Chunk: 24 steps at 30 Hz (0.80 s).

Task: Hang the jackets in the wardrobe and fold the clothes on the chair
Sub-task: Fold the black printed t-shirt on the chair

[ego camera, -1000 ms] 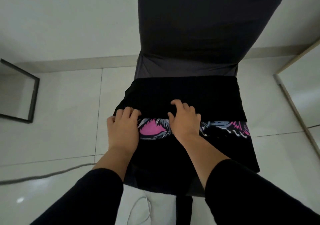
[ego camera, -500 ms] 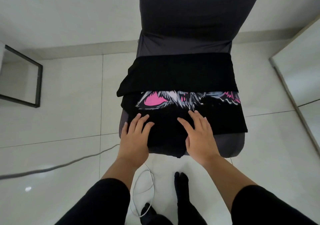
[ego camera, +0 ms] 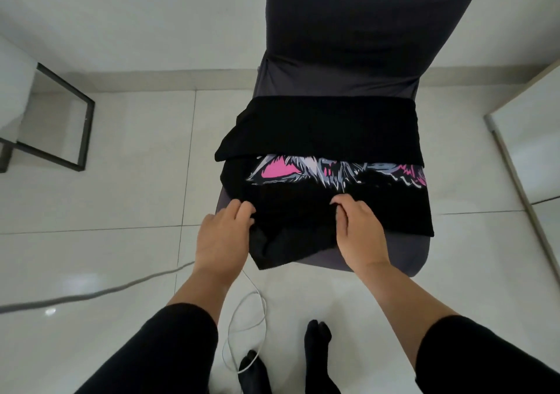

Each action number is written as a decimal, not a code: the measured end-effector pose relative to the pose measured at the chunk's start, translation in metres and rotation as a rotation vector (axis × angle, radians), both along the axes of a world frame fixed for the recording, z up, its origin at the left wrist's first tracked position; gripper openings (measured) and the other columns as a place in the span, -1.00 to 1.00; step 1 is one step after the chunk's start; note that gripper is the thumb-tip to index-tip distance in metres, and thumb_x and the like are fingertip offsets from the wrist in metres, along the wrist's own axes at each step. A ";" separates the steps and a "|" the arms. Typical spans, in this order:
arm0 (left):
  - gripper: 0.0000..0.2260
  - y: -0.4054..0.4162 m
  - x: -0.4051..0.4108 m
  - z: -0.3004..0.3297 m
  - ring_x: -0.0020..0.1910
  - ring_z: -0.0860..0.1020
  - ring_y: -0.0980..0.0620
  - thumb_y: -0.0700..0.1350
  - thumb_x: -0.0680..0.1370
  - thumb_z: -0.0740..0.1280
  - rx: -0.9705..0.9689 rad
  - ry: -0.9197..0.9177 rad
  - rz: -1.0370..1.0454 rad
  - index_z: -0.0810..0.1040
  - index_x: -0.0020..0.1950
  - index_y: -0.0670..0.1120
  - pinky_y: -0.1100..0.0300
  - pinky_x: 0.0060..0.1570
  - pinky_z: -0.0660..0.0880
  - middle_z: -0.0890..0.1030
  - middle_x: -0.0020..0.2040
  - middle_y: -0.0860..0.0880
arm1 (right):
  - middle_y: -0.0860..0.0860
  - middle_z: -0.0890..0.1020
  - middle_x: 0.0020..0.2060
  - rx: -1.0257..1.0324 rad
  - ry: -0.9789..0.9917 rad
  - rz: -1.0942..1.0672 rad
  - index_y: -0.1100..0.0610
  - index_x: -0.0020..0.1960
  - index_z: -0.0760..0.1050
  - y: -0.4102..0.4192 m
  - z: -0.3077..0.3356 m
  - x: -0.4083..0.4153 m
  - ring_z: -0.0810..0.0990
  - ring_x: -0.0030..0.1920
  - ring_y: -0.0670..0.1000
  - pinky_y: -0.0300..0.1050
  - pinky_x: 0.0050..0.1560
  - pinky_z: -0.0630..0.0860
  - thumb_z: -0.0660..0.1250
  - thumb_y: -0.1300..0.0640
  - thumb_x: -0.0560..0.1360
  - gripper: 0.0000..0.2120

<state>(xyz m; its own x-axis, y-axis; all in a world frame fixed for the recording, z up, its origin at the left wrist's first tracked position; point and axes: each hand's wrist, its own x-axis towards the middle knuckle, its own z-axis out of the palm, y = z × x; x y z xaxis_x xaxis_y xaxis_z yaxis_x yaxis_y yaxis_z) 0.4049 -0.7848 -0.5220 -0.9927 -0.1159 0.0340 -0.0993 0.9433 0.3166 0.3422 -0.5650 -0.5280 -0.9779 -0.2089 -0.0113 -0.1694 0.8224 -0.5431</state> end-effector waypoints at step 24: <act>-0.81 -0.032 -0.116 0.033 -0.19 0.51 0.12 -0.02 0.63 0.13 0.645 0.154 0.417 0.54 -0.03 0.03 0.36 -0.24 0.35 0.57 -0.19 0.10 | -0.12 0.60 -0.24 -0.382 -0.213 -0.128 -0.01 -0.10 0.57 -0.070 0.047 -0.130 0.54 -0.23 -0.18 -0.35 -0.25 0.41 0.23 0.28 0.47 -0.77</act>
<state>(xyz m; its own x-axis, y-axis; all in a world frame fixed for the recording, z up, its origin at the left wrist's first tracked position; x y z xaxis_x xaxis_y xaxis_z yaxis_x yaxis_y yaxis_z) 0.2888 -0.8171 -0.4892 -0.8524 -0.5218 -0.0327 -0.3153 0.4632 0.8283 0.2122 -0.6351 -0.4808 -0.9803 -0.1153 -0.1606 0.0686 0.5633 -0.8234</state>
